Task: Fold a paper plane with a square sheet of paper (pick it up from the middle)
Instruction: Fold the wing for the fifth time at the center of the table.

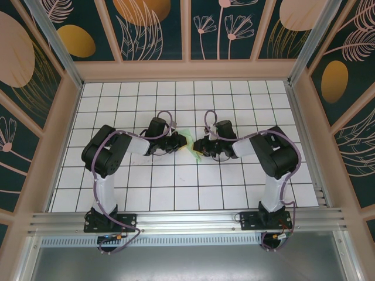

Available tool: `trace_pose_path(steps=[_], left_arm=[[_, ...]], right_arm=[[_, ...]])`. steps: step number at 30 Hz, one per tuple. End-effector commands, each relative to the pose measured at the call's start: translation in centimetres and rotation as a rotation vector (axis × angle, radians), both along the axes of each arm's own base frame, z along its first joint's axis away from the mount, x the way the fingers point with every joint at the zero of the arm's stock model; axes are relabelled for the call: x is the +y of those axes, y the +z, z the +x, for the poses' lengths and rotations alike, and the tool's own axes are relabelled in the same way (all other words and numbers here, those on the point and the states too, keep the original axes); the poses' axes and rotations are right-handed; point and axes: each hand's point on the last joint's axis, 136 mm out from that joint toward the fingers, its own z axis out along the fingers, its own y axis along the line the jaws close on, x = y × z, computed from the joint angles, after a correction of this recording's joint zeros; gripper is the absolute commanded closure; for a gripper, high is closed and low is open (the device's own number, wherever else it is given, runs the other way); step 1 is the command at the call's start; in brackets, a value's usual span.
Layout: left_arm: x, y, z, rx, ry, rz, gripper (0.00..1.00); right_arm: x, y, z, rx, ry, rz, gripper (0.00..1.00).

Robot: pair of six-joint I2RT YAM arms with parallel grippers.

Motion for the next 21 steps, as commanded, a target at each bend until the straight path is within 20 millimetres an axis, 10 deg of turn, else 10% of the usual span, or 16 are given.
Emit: trace_pose_path(steps=[1,21], left_arm=[[1.2,-3.7,-0.5,0.056,0.034,0.108,0.83],[0.3,-1.5,0.7,0.013,0.012,0.090,0.82]], right_arm=[[-0.3,1.1,0.0,-0.047,0.027,-0.024,0.80],[-0.8,-2.0,-0.8,-0.109,0.083,-0.143,0.93]])
